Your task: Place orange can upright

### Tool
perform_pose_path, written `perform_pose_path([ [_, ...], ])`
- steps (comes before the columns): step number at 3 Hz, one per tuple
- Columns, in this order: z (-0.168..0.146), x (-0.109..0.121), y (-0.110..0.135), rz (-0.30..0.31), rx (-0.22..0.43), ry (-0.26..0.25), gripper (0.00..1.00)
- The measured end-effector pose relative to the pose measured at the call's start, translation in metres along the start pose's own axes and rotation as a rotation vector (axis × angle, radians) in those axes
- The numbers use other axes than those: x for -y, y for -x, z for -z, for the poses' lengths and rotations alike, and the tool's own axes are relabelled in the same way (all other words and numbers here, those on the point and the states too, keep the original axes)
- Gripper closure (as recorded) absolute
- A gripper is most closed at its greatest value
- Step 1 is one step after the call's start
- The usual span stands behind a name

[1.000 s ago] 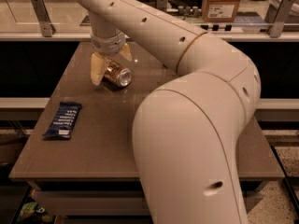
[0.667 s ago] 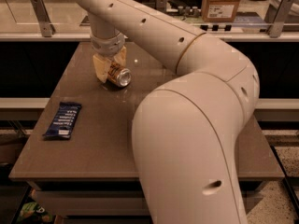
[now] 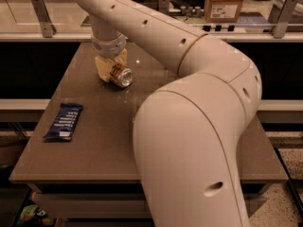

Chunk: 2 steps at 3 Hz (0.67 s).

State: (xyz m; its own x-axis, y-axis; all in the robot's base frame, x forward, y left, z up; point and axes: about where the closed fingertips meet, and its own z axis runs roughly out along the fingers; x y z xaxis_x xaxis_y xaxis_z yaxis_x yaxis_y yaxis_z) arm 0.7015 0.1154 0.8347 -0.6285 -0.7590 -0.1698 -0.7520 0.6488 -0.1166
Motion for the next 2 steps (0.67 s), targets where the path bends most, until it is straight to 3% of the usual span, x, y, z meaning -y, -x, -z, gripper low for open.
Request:
perform_pose_path([
  [1,-0.0004,0.0,0.0013,0.001,0.002,0.0,1.0],
  [2,-0.0007,0.0002,0.0017,0.0,0.003,0.0,1.0],
])
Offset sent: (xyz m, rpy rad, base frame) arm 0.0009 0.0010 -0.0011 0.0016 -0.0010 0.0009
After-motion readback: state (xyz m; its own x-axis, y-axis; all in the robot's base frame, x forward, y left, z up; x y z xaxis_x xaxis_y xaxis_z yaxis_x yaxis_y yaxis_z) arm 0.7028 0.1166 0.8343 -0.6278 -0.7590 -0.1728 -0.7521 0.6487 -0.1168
